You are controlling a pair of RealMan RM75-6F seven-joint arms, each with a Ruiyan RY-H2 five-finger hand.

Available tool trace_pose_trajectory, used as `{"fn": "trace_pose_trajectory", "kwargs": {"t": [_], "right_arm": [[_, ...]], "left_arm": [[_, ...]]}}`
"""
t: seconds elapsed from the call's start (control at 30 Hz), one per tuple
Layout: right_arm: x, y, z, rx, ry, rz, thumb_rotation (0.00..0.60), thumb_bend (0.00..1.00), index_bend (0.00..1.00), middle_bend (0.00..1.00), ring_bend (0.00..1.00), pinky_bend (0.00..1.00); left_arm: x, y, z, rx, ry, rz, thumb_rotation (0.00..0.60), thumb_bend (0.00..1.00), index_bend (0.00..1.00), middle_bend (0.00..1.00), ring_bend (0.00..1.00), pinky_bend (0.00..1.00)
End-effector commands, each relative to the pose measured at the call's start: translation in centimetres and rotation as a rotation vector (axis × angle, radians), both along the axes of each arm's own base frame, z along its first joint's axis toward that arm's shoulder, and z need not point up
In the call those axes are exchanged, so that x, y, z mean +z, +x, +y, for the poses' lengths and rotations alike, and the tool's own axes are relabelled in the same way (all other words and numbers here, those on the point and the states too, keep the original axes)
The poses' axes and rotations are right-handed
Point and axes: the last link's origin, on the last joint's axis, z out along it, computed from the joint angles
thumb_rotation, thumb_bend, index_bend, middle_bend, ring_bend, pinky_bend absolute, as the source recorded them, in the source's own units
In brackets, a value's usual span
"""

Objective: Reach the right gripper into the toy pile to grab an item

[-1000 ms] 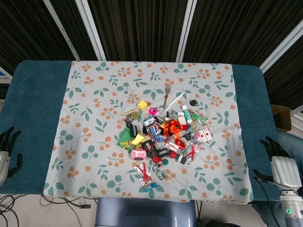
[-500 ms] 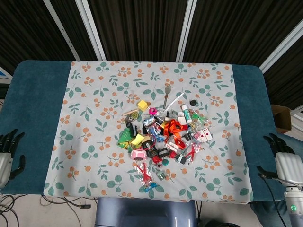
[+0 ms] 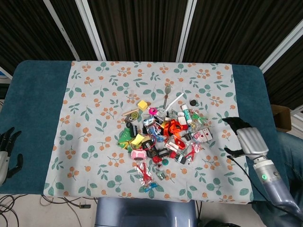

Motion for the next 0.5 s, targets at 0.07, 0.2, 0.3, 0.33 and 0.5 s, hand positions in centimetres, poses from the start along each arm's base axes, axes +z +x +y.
{"fn": "trace_pose_trajectory", "kwargs": {"t": [0.07, 0.2, 0.3, 0.33, 0.5], "right_arm": [[-2.4, 3.8, -2.7, 0.043, 0.065, -0.047, 0.600, 0.24, 0.18, 0.20, 0.14, 0.26], [-4.3, 6.2, -3.8, 0.079, 0.080, -0.063, 0.600, 0.24, 0.19, 0.21, 0.15, 0.26], [-5.8, 7.8, -4.6, 0.096, 0.109, -0.063, 0.600, 0.24, 0.19, 0.22, 0.15, 0.26], [-6.2, 8.3, -4.8, 0.101, 0.116, -0.064, 0.600, 0.24, 0.19, 0.22, 0.15, 0.26], [-8.4, 11.1, -5.7, 0.146, 0.162, -0.045, 0.600, 0.22, 0.21, 0.26, 0.15, 0.26]], "left_arm": [[0.1, 0.0, 0.1, 0.003, 0.002, -0.004, 0.600, 0.57, 0.10, 0.00, 0.03, 0.05], [0.3, 0.0, 0.2, 0.006, 0.004, -0.011, 0.600, 0.57, 0.10, 0.00, 0.03, 0.05], [0.4, 0.0, 0.2, 0.007, 0.003, -0.015, 0.600, 0.57, 0.10, 0.00, 0.03, 0.05], [0.4, 0.0, 0.2, 0.008, 0.003, -0.015, 0.600, 0.57, 0.10, 0.00, 0.03, 0.05], [0.4, 0.0, 0.2, 0.011, 0.000, -0.016, 0.600, 0.57, 0.10, 0.00, 0.03, 0.05]]}}
